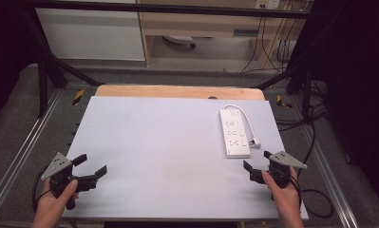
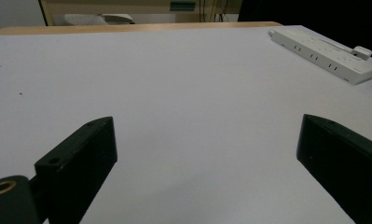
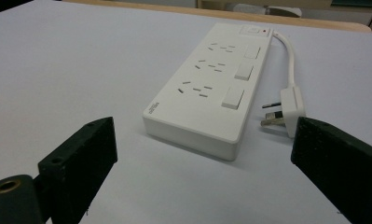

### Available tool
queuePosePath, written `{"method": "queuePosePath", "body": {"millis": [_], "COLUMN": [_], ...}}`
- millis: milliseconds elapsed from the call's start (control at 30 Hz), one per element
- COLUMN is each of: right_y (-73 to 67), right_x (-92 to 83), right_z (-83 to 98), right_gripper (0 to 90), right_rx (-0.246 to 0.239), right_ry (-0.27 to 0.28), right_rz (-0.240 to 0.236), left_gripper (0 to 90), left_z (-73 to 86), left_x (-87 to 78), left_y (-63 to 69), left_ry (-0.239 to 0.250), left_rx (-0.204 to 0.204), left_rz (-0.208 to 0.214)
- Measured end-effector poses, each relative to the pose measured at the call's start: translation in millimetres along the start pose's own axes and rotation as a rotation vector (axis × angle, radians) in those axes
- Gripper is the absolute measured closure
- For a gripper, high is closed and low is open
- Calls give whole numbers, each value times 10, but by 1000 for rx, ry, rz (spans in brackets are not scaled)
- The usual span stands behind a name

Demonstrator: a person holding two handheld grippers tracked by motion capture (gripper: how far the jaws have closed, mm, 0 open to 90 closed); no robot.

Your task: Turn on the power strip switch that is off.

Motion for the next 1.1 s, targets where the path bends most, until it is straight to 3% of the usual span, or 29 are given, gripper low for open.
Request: {"method": "queuePosePath", "body": {"millis": [167,500,767,1100], "right_y": [5,-41,-62,-161], "right_x": [-2,-101,-129,-158], "right_z": [-20,-147,-179,-245], "right_gripper": [71,74,53,49], "right_rx": [-7,4,23,5], "right_ry": [0,62,69,66], "right_rz": [10,14,18,-2], "left_gripper": [50,50,50,50], "left_z": [10,7,10,12], "left_x": [0,8,6,15], "left_y": [-6,0,-2,31], "left_ry": [-8,-10,-9,-18], "left_rx": [-11,-6,-6,18], "left_rz": [2,4,7,10]}}
Point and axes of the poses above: each handheld gripper's, and its own axes: x roughly forward along the jaws, z roughly out of its underside, y roughly to its right, the point moved 2 cm from there along x, roughly forward along the jaws, and after that the axes turned 6 degrees about -z, right-handed, at the moved point
